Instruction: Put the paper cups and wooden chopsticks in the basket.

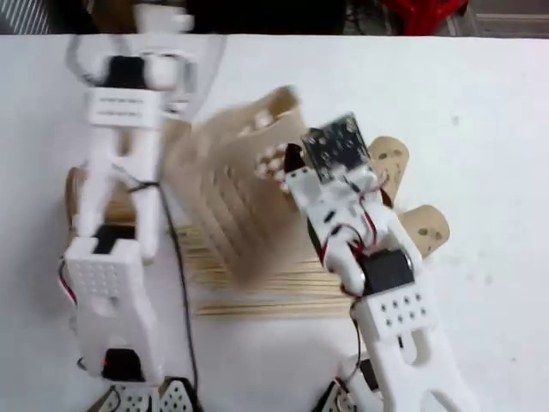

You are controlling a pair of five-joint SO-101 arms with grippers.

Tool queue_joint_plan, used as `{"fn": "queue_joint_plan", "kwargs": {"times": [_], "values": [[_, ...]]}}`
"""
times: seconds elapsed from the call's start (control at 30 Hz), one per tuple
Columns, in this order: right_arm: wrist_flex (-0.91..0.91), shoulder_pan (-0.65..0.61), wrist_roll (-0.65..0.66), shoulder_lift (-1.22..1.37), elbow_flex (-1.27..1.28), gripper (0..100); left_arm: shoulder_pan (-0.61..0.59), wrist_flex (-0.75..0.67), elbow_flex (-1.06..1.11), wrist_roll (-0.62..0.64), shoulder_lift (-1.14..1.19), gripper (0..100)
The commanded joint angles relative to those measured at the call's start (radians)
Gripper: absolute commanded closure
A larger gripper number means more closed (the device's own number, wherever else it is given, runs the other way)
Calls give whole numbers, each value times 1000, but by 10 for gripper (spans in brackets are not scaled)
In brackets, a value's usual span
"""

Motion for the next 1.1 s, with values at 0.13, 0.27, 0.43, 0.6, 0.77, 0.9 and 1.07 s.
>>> {"fn": "queue_joint_plan", "kwargs": {"times": [0.13,0.27,0.43,0.6,0.77,0.9,1.07], "values": [[-45,58,14,478,-385,981,-44,-18,-81,8,-21,980],[-45,56,-11,662,-520,981,-24,-3,-78,-28,-21,979],[-45,68,-129,697,-649,982,-30,60,-126,-106,-25,919],[-19,73,-160,708,-773,982,-38,181,-276,-103,-30,775],[-8,91,-232,707,-783,982,-10,281,-436,-103,-22,773],[-31,113,-307,687,-743,982,-21,351,-442,40,-27,741],[-127,122,-308,648,-664,982,-27,379,-446,149,-30,731]]}}
